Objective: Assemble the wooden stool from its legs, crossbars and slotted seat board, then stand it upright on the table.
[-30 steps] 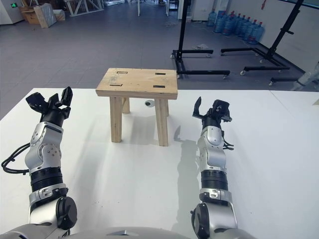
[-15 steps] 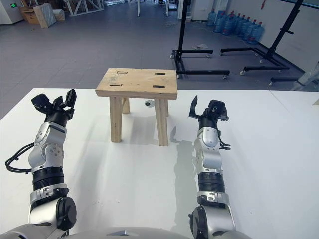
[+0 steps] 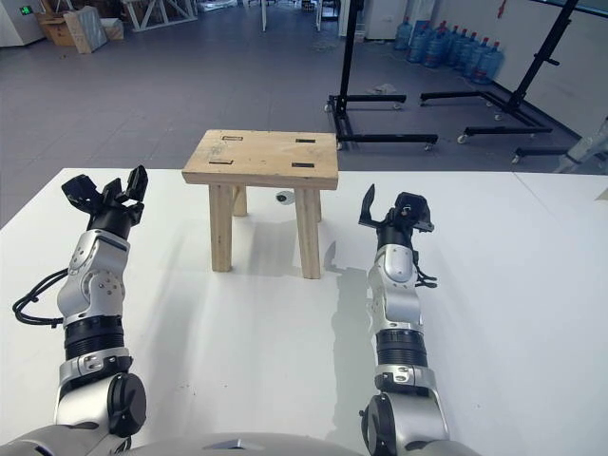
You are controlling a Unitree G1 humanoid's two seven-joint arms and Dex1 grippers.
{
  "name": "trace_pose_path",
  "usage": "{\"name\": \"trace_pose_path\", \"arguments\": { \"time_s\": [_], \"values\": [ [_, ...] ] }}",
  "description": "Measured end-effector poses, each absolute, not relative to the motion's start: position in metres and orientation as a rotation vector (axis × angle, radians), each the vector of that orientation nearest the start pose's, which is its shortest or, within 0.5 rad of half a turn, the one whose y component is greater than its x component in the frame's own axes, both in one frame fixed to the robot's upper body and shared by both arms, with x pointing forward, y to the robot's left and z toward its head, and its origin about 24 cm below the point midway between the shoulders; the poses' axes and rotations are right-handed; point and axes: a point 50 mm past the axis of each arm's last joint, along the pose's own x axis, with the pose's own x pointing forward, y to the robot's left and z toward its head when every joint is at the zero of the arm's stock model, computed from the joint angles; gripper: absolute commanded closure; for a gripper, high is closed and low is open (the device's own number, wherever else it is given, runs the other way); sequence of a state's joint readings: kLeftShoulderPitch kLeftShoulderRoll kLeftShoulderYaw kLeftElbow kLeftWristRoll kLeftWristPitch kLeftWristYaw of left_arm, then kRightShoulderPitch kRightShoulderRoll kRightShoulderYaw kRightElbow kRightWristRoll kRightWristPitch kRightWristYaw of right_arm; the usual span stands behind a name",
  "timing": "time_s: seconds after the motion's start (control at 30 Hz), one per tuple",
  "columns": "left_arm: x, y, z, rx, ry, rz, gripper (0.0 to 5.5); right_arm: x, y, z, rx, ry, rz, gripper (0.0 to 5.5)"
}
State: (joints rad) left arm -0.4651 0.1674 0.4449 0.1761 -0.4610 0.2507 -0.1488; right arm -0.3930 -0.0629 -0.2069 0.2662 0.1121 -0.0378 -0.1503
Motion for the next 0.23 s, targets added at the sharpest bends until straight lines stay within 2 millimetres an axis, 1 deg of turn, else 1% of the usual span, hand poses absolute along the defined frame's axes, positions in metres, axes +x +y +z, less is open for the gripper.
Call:
{"name": "trace_pose_path", "arguments": {
  "time_s": [0.23],
  "values": [
    [0.3253,0.2387,0.1264,-0.435,-0.172,0.061,2.08,0.3230,-0.1908,0.0937,0.099,-0.164,-0.255,0.14]
  ]
}}
